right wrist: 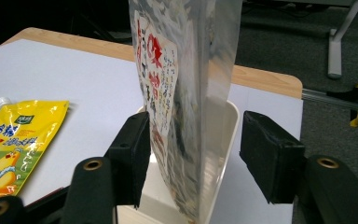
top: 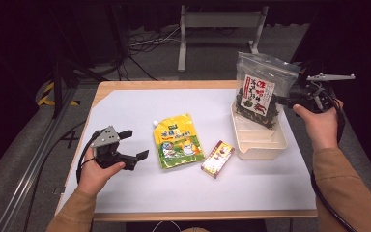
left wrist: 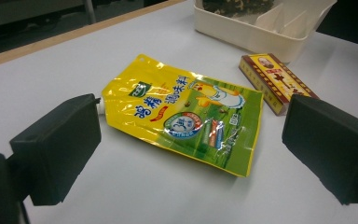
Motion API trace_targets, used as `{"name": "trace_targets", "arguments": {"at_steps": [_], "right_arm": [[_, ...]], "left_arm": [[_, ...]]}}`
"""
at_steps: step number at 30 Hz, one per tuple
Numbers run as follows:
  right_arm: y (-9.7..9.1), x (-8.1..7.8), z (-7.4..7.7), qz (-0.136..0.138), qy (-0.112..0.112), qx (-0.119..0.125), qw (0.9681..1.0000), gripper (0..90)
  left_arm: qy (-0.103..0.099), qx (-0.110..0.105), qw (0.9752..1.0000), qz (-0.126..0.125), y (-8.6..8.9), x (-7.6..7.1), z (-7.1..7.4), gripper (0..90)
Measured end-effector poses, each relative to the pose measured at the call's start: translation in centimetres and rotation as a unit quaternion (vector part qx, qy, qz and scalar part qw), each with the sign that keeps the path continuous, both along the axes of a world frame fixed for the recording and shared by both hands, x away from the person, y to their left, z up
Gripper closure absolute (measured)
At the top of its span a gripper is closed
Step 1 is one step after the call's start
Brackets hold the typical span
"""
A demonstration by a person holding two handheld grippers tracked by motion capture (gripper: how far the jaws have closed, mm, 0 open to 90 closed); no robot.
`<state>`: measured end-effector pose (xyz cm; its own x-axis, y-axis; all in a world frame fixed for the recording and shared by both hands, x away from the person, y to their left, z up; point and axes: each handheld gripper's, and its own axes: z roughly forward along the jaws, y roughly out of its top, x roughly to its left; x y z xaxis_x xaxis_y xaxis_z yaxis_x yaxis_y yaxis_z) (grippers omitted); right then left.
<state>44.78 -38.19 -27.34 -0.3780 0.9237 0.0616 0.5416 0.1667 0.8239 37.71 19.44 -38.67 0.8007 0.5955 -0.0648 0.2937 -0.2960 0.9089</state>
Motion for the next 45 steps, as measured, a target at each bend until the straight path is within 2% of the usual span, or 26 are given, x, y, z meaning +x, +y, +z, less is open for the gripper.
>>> {"name": "trace_targets", "arguments": {"at_steps": [5, 9, 10, 14, 20, 25, 27, 28, 29, 31, 36, 38, 40, 45], "right_arm": [[-0.1, -1.2, 0.7, 0.002, -0.007, -0.018, 0.9998, 41.7], [0.0, -2.1, 1.1, 0.010, -0.011, -0.031, 0.9994, 42.2], [0.0, -2.3, 1.1, 0.015, -0.012, -0.034, 0.9992, 42.2], [0.3, -2.9, 1.3, 0.026, -0.015, -0.037, 0.9988, 42.4], [0.8, -4.1, 1.4, 0.047, -0.019, -0.040, 0.9979, 42.8], [1.1, -4.9, 1.5, 0.056, -0.021, -0.042, 0.9973, 42.9], [1.3, -5.4, 1.5, 0.061, -0.023, -0.041, 0.9970, 42.9], [1.4, -5.6, 1.5, 0.063, -0.024, -0.040, 0.9969, 42.9], [1.4, -5.8, 1.4, 0.066, -0.025, -0.040, 0.9967, 42.9], [1.6, -6.1, 1.2, 0.071, -0.027, -0.042, 0.9962, 42.9], [2.3, -7.1, 0.7, 0.085, -0.031, -0.044, 0.9950, 43.0], [2.4, -7.4, 0.6, 0.090, -0.031, -0.045, 0.9945, 43.0], [2.6, -7.6, 0.4, 0.093, -0.032, -0.044, 0.9942, 42.9], [2.9, -8.2, 0.0, 0.101, -0.035, -0.042, 0.9934, 42.6]], "left_arm": [[0.000, 0.011, 0.9999, -0.003, -0.3, 0.3, 0.0, 5.4], [0.010, 0.014, 0.9999, -0.001, -0.3, 0.3, 0.2, 6.8], [0.006, 0.014, 0.9999, 0.001, -0.3, 0.4, 0.2, 7.1], [0.016, 0.013, 0.9998, 0.003, -0.3, 0.4, 0.4, 8.1], [0.032, 0.026, 0.9991, 0.011, -0.6, 1.1, 0.8, 10.7], [0.029, 0.037, 0.9988, 0.014, -1.1, 1.7, 1.3, 10.4], [0.020, 0.037, 0.9990, 0.015, -1.4, 2.2, 1.4, 9.3], [0.022, 0.028, 0.9992, 0.019, -1.4, 2.5, 1.4, 9.0], [0.035, 0.016, 0.9990, 0.022, -1.5, 2.9, 1.4, 9.0], [0.045, 0.006, 0.9987, 0.023, -1.6, 3.6, 1.4, 9.1], [0.044, 0.029, 0.9979, 0.038, -2.3, 5.5, 1.3, 9.2], [0.039, 0.033, 0.9976, 0.047, -2.6, 6.0, 1.2, 7.8], [0.043, 0.037, 0.9972, 0.047, -3.0, 6.5, 1.1, 8.0], [0.039, 0.058, 0.9964, 0.048, -3.8, 7.7, 0.4, 15.3]]}}
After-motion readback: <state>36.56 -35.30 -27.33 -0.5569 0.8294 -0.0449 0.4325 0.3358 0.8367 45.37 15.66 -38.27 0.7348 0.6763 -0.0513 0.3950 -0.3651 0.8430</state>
